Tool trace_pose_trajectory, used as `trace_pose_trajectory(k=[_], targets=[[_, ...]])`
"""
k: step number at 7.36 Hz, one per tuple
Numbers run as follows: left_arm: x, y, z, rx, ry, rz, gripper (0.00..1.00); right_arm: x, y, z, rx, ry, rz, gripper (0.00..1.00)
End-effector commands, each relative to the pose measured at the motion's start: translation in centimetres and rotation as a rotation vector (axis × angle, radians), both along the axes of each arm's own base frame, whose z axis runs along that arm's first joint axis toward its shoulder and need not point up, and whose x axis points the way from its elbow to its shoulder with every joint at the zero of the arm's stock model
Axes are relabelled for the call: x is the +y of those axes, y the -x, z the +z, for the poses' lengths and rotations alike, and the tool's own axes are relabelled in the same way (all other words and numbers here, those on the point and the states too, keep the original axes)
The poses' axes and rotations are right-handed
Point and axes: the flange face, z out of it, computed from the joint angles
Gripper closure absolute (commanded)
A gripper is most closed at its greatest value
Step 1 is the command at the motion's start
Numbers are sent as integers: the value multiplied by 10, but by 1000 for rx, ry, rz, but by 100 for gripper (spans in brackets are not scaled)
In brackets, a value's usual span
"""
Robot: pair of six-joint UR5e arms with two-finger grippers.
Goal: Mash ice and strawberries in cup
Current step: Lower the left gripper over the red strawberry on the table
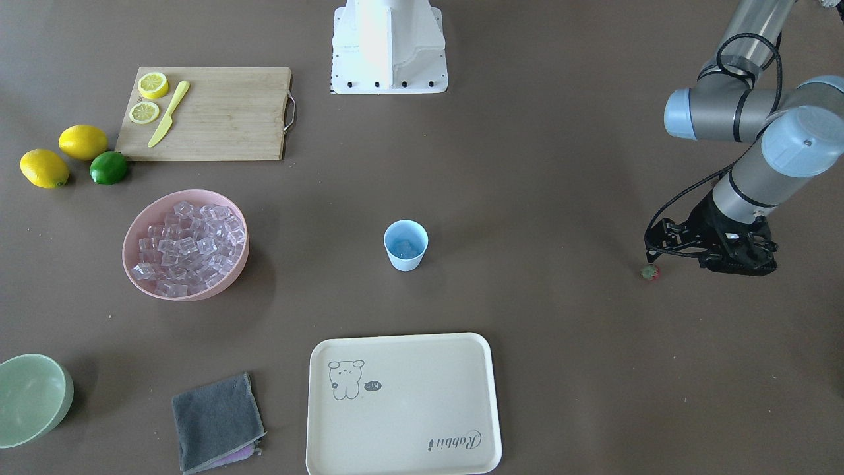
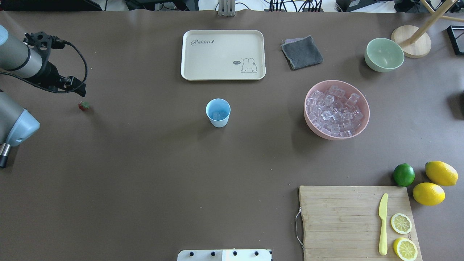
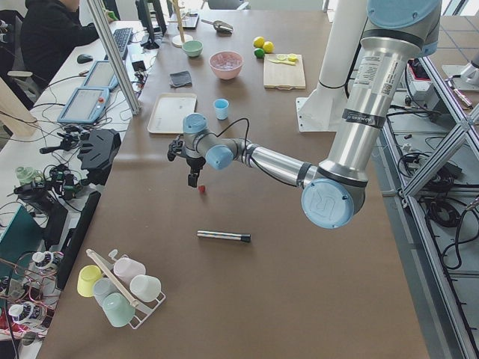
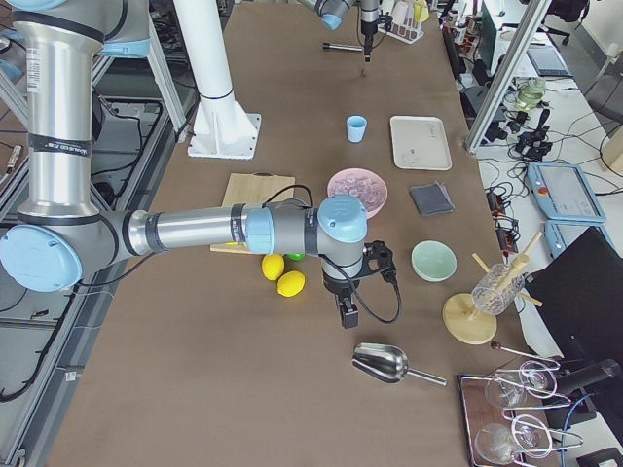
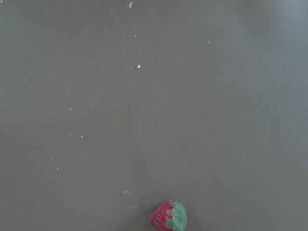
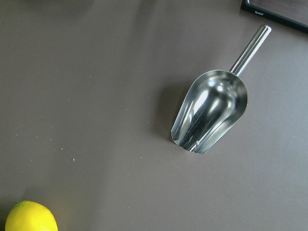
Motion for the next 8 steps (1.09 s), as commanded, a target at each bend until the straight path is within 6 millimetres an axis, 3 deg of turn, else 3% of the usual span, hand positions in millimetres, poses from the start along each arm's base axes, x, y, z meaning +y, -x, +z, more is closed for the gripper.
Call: trace_pose_trajectory(k=[1,4,5,8], targets=[[0,0,1,0,3,1,2,6,-2,20,-59,29,-1,0],[-1,-3,10,-5,36,-9,2,9,-7,26,-57,49,18,0],[1,-13,19,-6,36,7,2,8,-8,24,-54,44,22,0],[-18,-34,26,-6,27,14,4,9,-16,20,-52,29,32,0]])
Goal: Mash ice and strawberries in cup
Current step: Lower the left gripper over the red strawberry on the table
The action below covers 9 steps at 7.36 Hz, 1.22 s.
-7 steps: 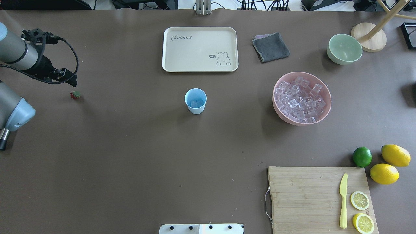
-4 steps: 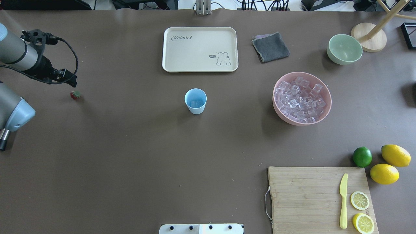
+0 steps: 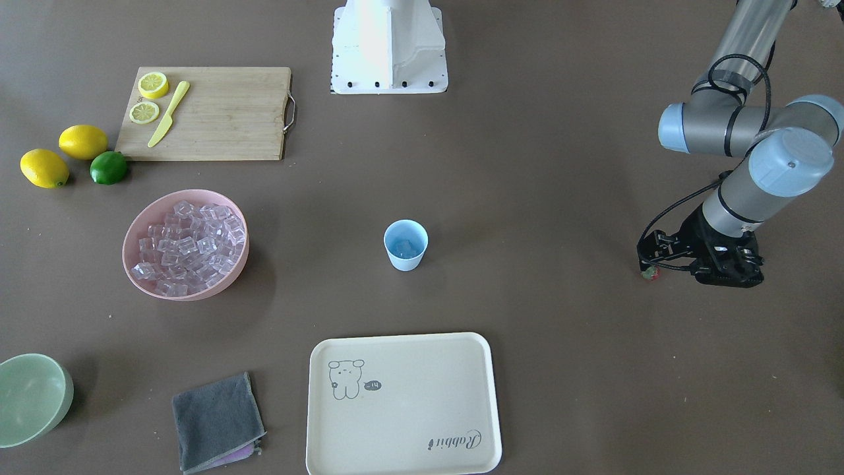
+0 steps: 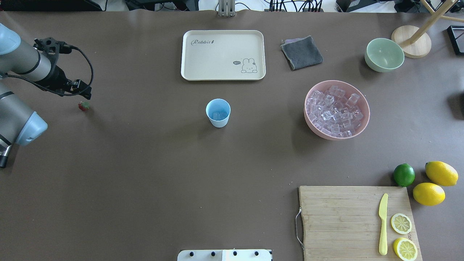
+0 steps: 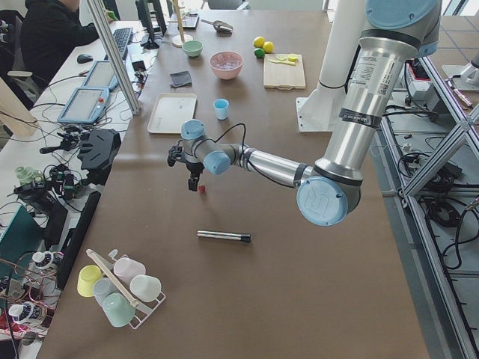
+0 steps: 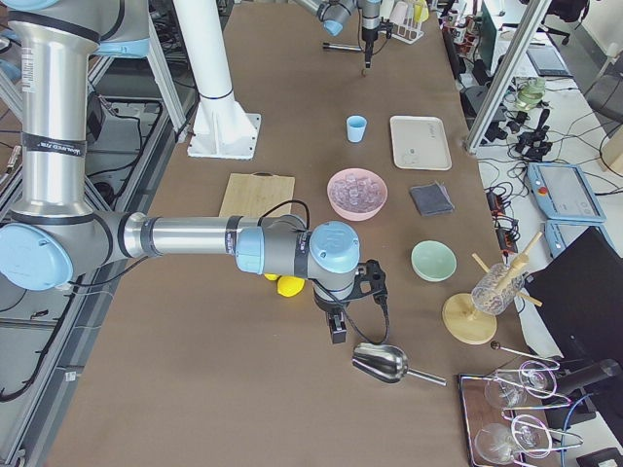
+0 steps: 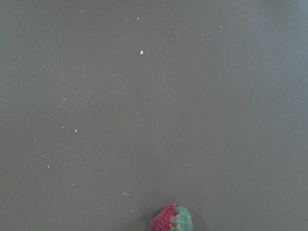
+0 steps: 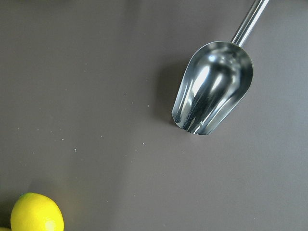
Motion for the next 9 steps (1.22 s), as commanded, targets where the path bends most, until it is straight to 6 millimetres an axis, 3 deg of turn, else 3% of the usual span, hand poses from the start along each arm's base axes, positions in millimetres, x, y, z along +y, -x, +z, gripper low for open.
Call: trace_pose_trajectory(k=[1,3,4,6,7,8,9], targets=[[-2,-17,6,-10,4,18,4,0,-4,-2,1,-9,5,0],[-3,-20,13,-10,-3,24,5,1,-6,-1,4,-6,8,0],[2,-26,17,-8,-2,33,12,-2,-7,-3,17,-9,10,0],[4,-30,25,-14,0,40,15,-2,-7,-4,17,-10,10,0],[4,-30,25,-15,0,41,31,-2,-7,-4,17,-10,10,0],[4,-31,21,-9,-5,42,58,-2,-7,-4,17,-10,10,0],[3,-32,20,-10,-7,44,68,-2,-6,-3,17,-10,8,0]])
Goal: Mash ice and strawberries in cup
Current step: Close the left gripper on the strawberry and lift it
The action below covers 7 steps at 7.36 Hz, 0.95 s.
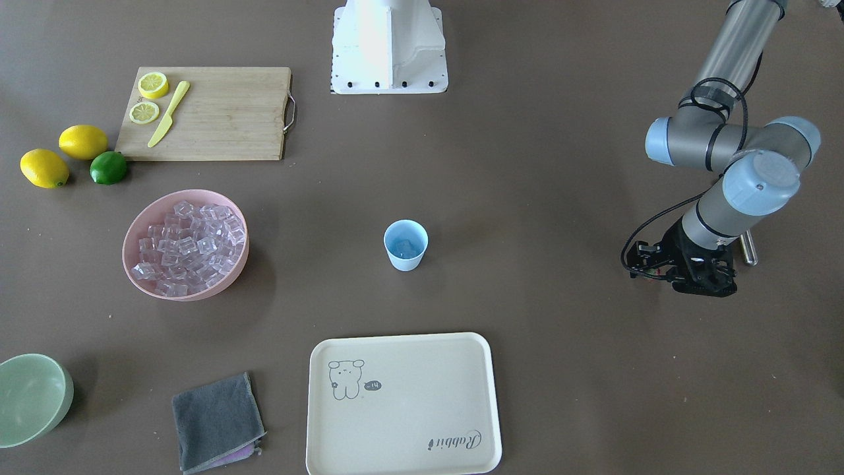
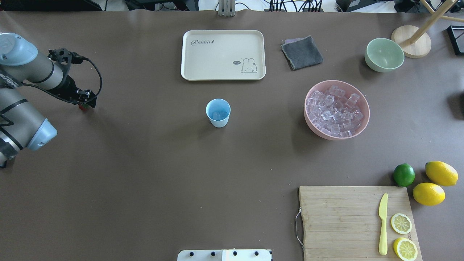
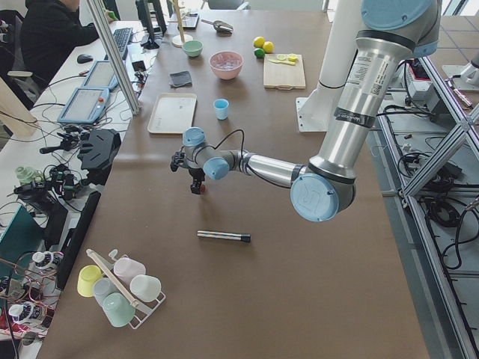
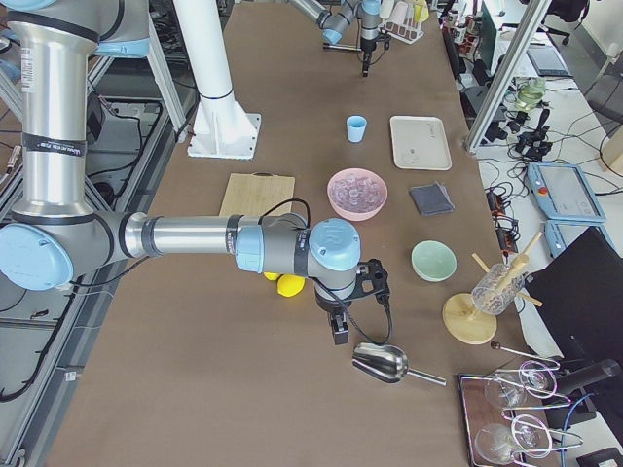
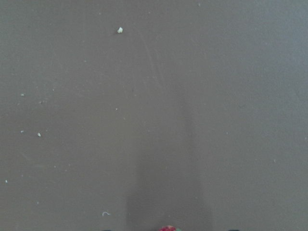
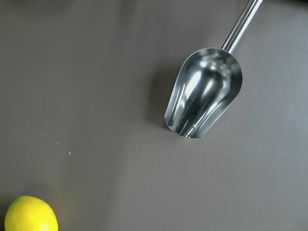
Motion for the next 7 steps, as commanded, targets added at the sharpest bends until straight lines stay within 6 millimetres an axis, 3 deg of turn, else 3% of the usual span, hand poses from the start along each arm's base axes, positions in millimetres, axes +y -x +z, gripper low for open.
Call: trace_pose_trajectory(k=[1,3,4,5,7], targets=[[-1,-2,-4,4,-9,5,71,0,0,1,0,-1,-2,0],[-3,1,-12,11,-11,-3,72,1,-1,1,0,1,0,0],[-14,3,-46,35,-29,-16,72,0,-2,0,0,-2,3,0],[-36,-11,-99,54,-32,-45,72,1,-3,0,0,-2,6,0],[-49,-38,-191,148,6,-138,72,4,-4,2,0,4,8,0]])
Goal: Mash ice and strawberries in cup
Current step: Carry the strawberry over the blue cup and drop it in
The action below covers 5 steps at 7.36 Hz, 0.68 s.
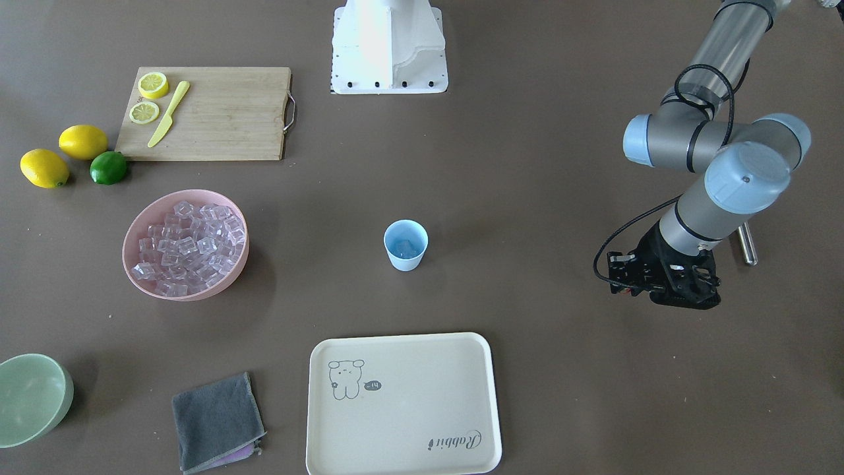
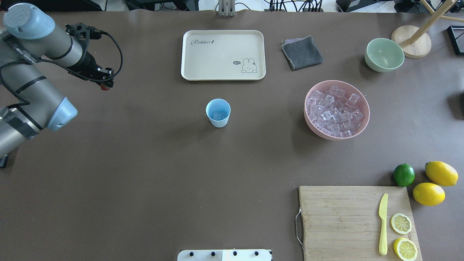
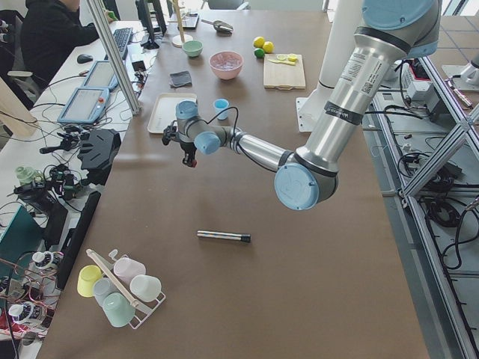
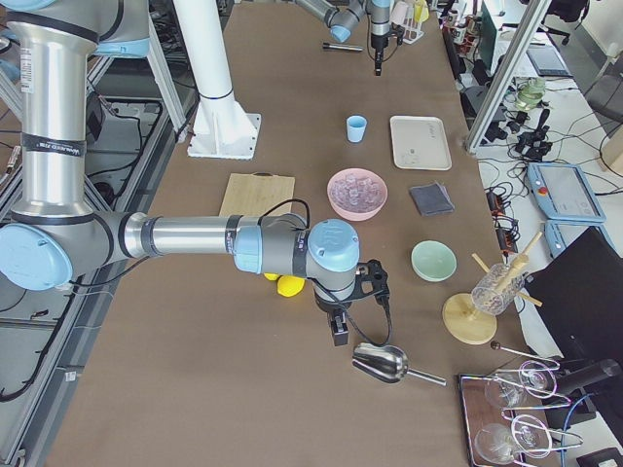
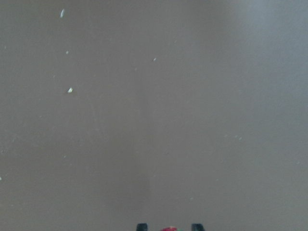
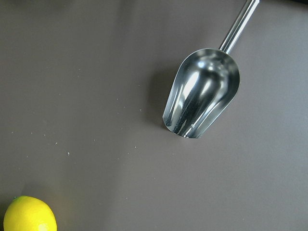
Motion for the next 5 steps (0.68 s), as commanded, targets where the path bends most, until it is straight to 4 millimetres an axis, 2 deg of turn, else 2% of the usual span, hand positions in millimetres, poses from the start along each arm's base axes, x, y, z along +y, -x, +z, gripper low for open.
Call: trace_pose_trajectory(k=[1,2,3,4,5], targets=[[7,-49,-92,107,81,-80,72,1,0,1,0,3,2,0],[16,-74,-122,132,112,-130,72,1,0,0,0,4,4,0],[39,-117,-157,163,133,-139,72,1,0,0,0,5,5,0],[53,-146,-196,175,138,-166,72,1,0,0,0,5,5,0],[79,-183,-237,159,142,-176,72,2,-1,1,-1,6,7,0]])
